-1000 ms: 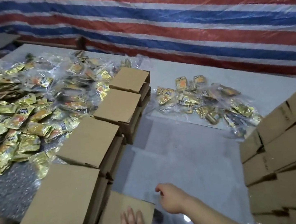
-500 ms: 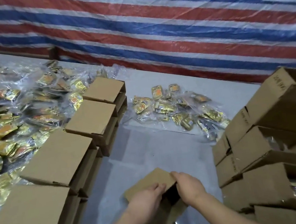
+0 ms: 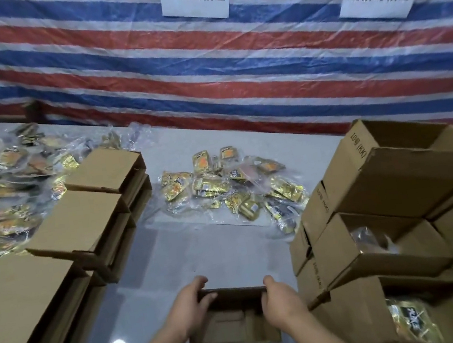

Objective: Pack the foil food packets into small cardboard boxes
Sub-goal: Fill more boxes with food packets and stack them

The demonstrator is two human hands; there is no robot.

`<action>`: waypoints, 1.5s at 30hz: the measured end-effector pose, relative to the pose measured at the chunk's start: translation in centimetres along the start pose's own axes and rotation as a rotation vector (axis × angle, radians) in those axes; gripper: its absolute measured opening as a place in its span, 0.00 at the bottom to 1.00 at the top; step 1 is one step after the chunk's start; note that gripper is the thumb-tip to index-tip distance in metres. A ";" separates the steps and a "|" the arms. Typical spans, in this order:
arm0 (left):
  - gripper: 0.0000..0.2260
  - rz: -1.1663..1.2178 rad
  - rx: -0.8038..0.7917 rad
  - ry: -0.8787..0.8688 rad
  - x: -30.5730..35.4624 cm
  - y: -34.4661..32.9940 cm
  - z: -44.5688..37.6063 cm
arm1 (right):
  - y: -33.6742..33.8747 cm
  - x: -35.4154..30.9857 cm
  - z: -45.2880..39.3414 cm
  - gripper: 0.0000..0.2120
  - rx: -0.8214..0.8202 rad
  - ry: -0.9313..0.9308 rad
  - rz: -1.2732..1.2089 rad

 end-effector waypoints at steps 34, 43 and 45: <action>0.37 -1.371 -0.150 -0.970 26.2 -16.3 -30.7 | 7.5 3.2 -6.3 0.05 0.778 -0.136 -0.248; 0.36 -1.316 -0.156 -0.982 18.9 -15.2 -27.4 | 6.0 1.7 -9.0 0.09 0.560 -0.267 -0.367; 0.38 -1.235 -0.206 -0.898 16.1 -14.4 -26.6 | 5.6 1.4 -9.2 0.08 0.547 -0.289 -0.372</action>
Point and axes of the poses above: each hand's wrist, its own z-axis away from the middle knuckle, its own y-axis out of the back of the hand, x = y × z, the point moved 8 cm from there along -z, towards the middle knuckle, and after that the axes turned 10 degrees about -z, right-handed, at the moved point
